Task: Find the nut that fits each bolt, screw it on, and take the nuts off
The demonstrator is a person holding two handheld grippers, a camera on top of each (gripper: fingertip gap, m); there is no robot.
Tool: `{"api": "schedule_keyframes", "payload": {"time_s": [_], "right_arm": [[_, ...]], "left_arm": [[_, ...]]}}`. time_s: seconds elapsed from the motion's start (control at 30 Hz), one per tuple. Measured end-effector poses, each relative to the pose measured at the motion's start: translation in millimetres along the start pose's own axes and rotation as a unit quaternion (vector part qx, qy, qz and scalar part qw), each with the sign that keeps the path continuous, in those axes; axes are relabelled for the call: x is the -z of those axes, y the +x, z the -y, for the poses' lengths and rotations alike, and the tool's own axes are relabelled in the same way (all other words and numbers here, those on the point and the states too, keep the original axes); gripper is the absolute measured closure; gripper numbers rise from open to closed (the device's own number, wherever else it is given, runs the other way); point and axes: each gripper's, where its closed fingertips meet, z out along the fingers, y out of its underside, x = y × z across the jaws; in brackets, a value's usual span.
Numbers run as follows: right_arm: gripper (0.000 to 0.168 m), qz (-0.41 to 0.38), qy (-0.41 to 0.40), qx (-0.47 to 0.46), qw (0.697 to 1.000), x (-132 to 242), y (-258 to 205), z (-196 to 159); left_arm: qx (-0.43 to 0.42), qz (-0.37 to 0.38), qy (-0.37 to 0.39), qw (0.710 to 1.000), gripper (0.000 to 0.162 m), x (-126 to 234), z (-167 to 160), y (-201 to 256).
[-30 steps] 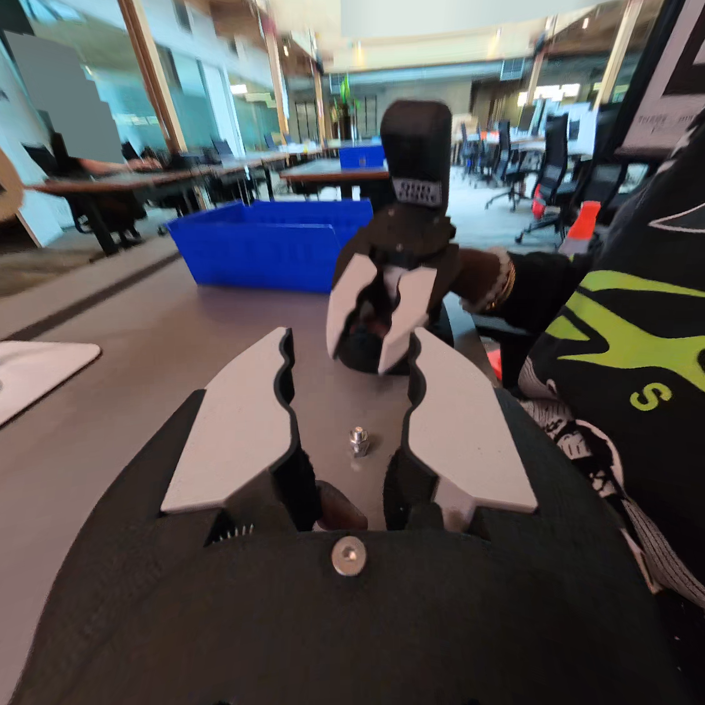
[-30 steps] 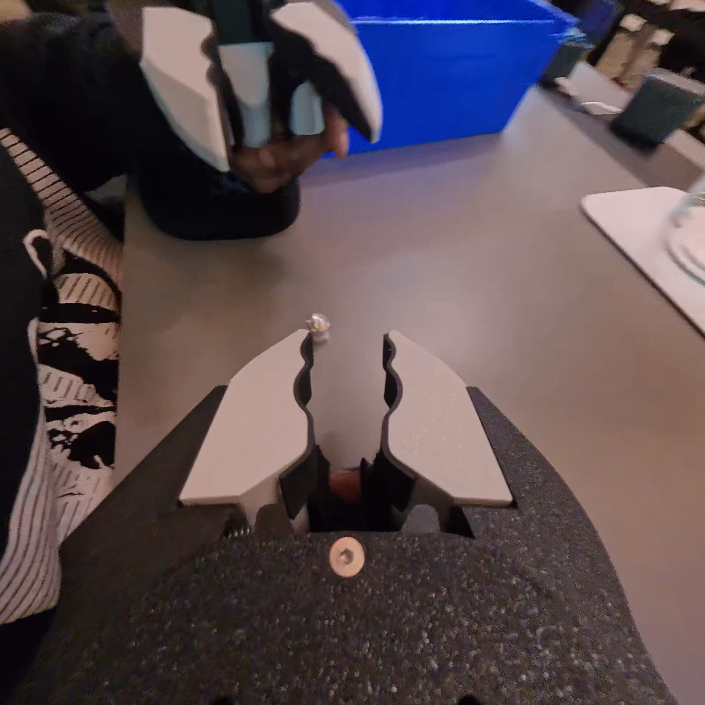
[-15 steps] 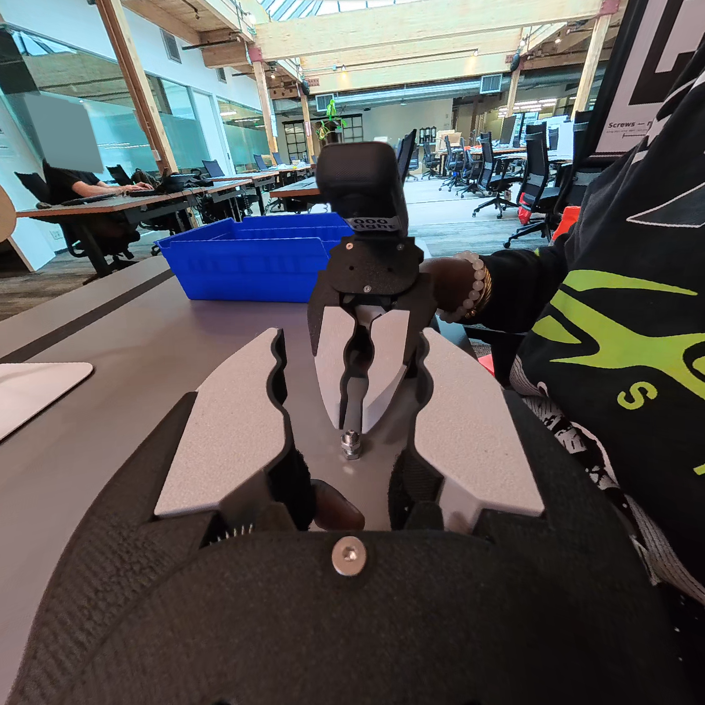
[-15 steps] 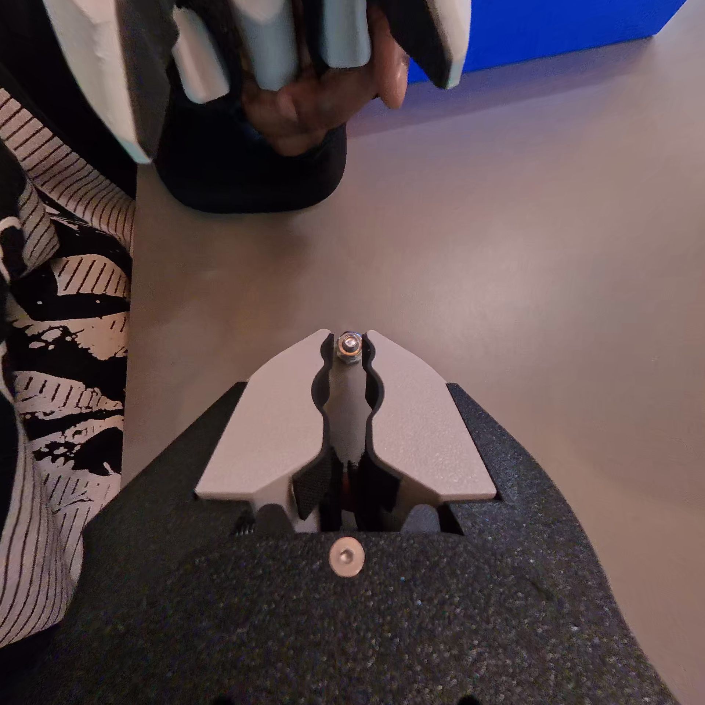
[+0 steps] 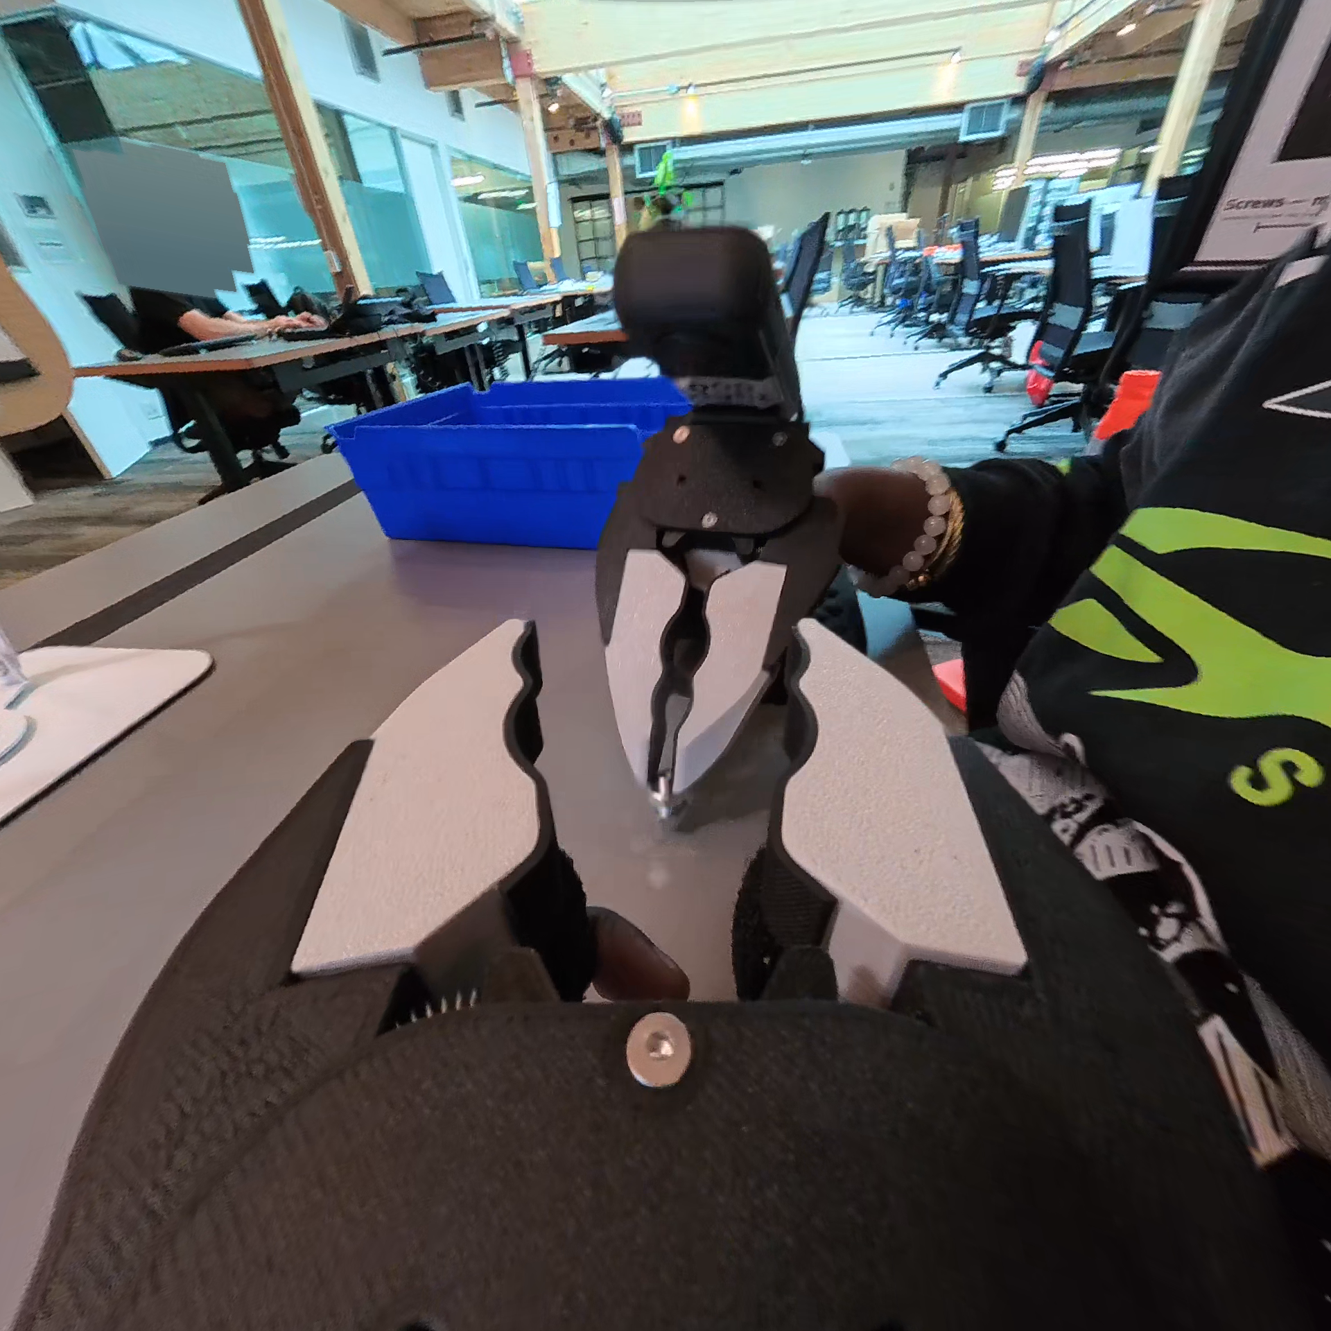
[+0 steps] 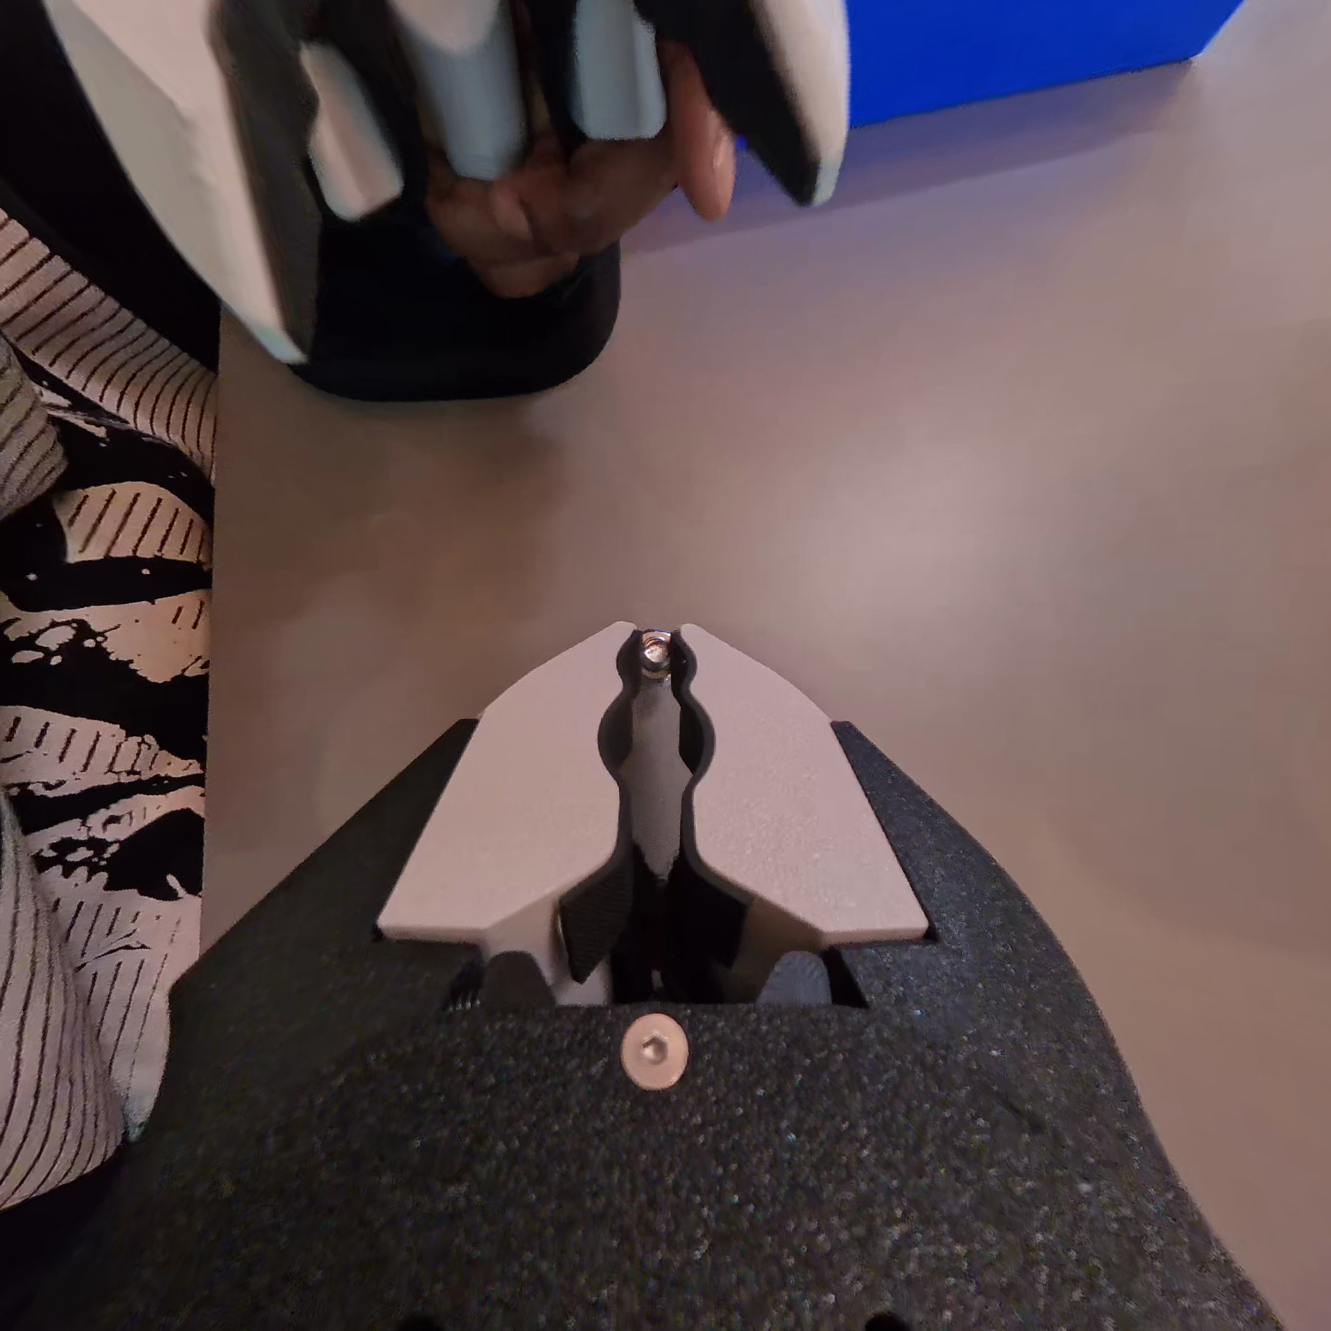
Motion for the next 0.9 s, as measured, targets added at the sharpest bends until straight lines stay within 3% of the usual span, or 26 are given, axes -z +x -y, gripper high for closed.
{"api": "schedule_keyframes", "payload": {"time_s": [0.2,0.37,0.53,0.9], "right_arm": [[0.161,-0.015,0.076,-0.018,0.997,47.4,10.8,39.3],[0.161,-0.004,0.109,-0.008,0.994,73.5,2.4,68.5],[0.161,0.006,0.105,0.004,0.994,74.6,-5.6,77.6],[0.161,-0.021,0.065,-0.027,0.997,58.7,1.5,70.4]], "left_arm": [[-0.018,0.074,-0.081,0.994,0.103,-17.6,-18.2,-12.6],[0.028,0.058,-0.072,0.995,0.109,-40.0,-18.0,1.5],[0.035,0.040,-0.052,0.997,0.117,-46.3,-12.8,8.8],[0.066,0.075,-0.067,0.993,0.138,-45.4,-20.3,-3.4]]}}
